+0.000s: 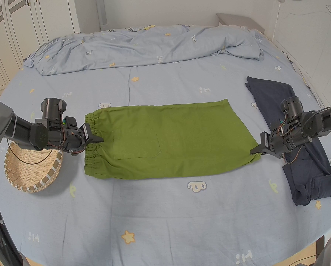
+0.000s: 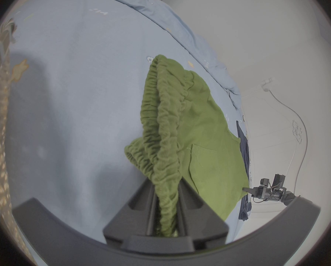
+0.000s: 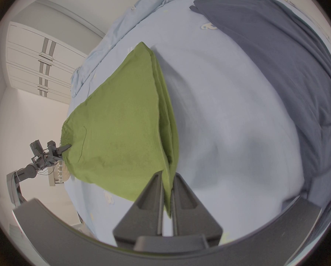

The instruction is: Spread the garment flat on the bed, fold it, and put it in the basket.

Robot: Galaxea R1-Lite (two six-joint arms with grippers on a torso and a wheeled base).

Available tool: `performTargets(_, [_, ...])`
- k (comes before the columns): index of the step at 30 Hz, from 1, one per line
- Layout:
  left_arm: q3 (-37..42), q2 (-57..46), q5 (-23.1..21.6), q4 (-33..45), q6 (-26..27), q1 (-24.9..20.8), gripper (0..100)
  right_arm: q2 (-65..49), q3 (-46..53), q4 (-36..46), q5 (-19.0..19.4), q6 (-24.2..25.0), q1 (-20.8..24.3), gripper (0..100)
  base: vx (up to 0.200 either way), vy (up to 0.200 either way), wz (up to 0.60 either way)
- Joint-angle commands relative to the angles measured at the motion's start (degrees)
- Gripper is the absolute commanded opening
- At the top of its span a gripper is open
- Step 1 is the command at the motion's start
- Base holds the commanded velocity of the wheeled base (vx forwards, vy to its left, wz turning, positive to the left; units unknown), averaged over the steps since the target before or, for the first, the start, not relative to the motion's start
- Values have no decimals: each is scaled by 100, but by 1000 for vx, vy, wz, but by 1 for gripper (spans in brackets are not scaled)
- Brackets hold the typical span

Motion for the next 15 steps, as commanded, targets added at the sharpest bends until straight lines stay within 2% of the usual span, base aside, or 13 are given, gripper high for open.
performTargets(1, [478, -469, 2, 23, 32, 11, 0, -825, 374, 465, -8, -12, 33, 0, 0, 0, 0])
performTargets(6, [1102, -855, 2, 23, 164, -7, 0, -1352, 1262, 456, -8, -12, 50, 0, 0, 0, 0])
performTargets(10, [2078, -1172, 10, 6, 647, 37, 0, -1950, 2334, 430, -8, 5, 191, 0, 0, 0, 0])
performTargets(14, [2517, -1269, 10, 6, 876, 46, 0, -2214, 2844, 289, -8, 5, 288, 0, 0, 0, 0])
performTargets(15, [2939, -1392, 19, -3, 1051, 46, 0, -2469, 3353, 104, -17, 40, 420, 0, 0, 0, 0])
